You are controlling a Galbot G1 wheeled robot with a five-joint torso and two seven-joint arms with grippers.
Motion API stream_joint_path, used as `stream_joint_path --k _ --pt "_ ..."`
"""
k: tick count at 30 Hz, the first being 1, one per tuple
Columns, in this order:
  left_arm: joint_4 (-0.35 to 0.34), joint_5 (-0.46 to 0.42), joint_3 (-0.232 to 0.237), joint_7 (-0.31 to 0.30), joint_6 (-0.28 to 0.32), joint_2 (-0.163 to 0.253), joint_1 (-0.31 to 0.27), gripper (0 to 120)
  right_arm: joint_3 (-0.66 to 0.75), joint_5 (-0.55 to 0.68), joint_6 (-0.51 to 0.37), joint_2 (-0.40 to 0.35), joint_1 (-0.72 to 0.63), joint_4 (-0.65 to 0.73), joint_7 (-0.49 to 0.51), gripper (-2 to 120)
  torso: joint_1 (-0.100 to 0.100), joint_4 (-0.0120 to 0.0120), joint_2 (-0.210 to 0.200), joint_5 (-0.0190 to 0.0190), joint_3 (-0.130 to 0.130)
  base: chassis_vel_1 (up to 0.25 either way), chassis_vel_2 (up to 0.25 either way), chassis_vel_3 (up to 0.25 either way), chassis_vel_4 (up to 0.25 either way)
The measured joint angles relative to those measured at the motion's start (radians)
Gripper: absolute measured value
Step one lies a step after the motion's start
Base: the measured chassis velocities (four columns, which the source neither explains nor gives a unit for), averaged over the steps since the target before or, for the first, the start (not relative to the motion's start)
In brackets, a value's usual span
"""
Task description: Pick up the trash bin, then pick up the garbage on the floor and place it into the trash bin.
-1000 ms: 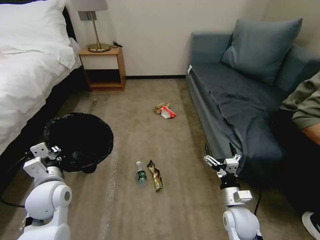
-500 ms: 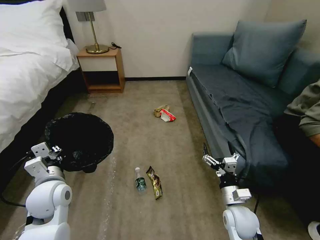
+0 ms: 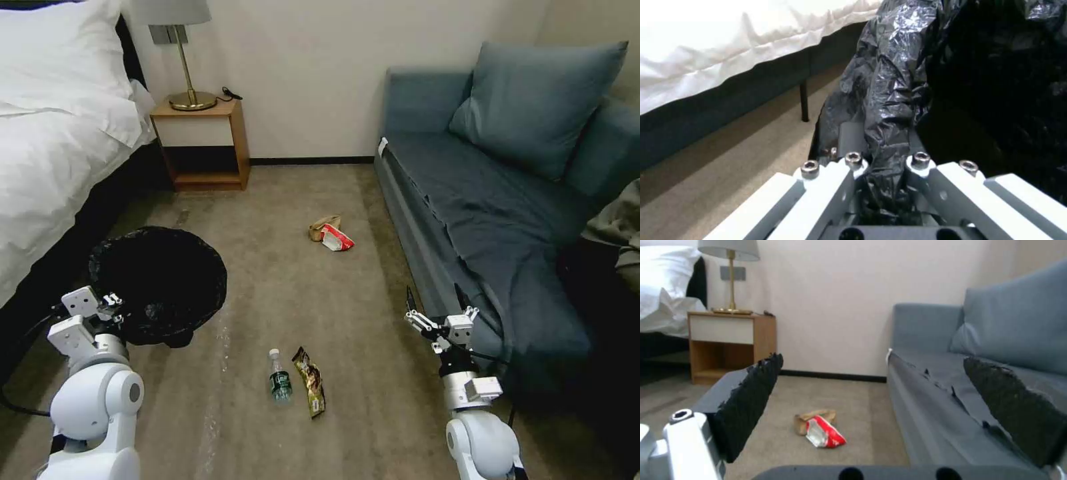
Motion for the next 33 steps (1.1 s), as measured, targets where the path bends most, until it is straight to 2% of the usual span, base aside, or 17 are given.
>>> stream_joint_path --k 6,11,16,18,20,21,22,24,25,27,28,30,31,33 --pt "0.0 -0.005 -0.007 0.002 -0.004 0.0 0.008 4 -0.002 -0.004 0.053 -0.003 -0.002 -0.007 -0.015 100 0.0 -0.0001 0.0 0.0 0.0 -0.059 0.058 0.053 -0.069" --pt "-0.003 -0.006 -0.006 0.001 -0.004 -0.001 0.008 4 -0.009 -0.011 0.06 -0.019 0.0 -0.001 -0.027 100 0.0 0.0 0.0 0.0 0.0 -0.009 0.004 0.009 -0.012" --pt "-0.012 -0.006 0.003 0.0 0.002 -0.005 0.012 4 -0.041 -0.015 0.037 -0.065 0.019 0.005 -0.027 100 0.0 -0.0001 0.0 0.0001 0.0 0.0 0.0 0.0 0.0" --pt "-0.012 -0.004 0.018 0.0 0.01 -0.006 0.011 4 -0.069 0.03 0.001 -0.107 0.035 0.005 -0.036 100 0.0 0.0002 0.0 0.0001 0.0 0.0 0.0 0.0 0.0" --pt "-0.009 -0.003 0.023 0.0 0.012 -0.006 0.009 4 -0.076 0.043 -0.011 -0.119 0.038 0.005 -0.037 100 0.0 0.0002 0.0 0.0001 0.0 0.0 0.0 0.0 0.0" --pt "0.006 0.001 0.036 0.004 0.013 -0.005 0.002 4 -0.097 0.079 -0.04 -0.153 0.049 0.006 -0.04 100 0.0 -0.0002 0.0 0.0003 0.0 0.0 0.0 0.0 0.0" --pt "0.006 0.001 0.036 0.004 0.013 -0.005 0.002 4 -0.097 0.079 -0.04 -0.153 0.049 0.006 -0.04 100 0.0 -0.0002 0.0 0.0003 0.0 0.0 0.0 0.0 0.0" --pt "0.027 0.015 0.049 0.015 0.012 -0.004 -0.003 4 -0.14 0.123 -0.086 -0.218 0.075 0.0 -0.05 100 0.0 -0.0002 0.0 -0.0002 0.0 0.0 0.0 0.0 0.0" --pt "0.027 0.015 0.049 0.015 0.012 -0.004 -0.003 4 -0.14 0.123 -0.086 -0.218 0.075 0.0 -0.05 100 0.0 -0.0002 0.0 -0.0002 0.0 0.0 0.0 0.0 0.0" --pt "0.035 0.023 0.052 0.02 0.012 -0.008 -0.008 4 -0.206 0.184 -0.136 -0.293 0.1 -0.009 -0.047 100 0.0 -0.0001 0.0 0.0003 0.0 0.0 0.0 0.0 0.0" --pt "0.035 0.023 0.052 0.02 0.012 -0.008 -0.008 4 -0.206 0.184 -0.136 -0.293 0.1 -0.009 -0.047 100 0.0 -0.0001 0.0 0.0003 0.0 0.0 0.0 0.0 0.0" --pt "0.036 0.029 0.042 0.028 0.01 -0.01 -0.009 4 -0.42 0.356 -0.18 -0.458 0.202 -0.064 -0.021 100 0.0 -0.0002 0.0 0.0001 0.0 0.0 0.0 0.0 0.0" --pt "0.036 0.029 0.042 0.028 0.01 -0.01 -0.009 4 -0.42 0.356 -0.18 -0.458 0.202 -0.064 -0.021 100 0.0 -0.0002 0.0 0.0001 0.0 0.0 0.0 0.0 0.0" --pt "0.036 0.032 0.035 0.028 0.01 -0.011 -0.009 4 -0.519 0.401 -0.188 -0.495 0.272 -0.115 0.001 100 0.0 0.0001 0.0 0.0001 0.0 0.0 0.0 0.0 0.0"
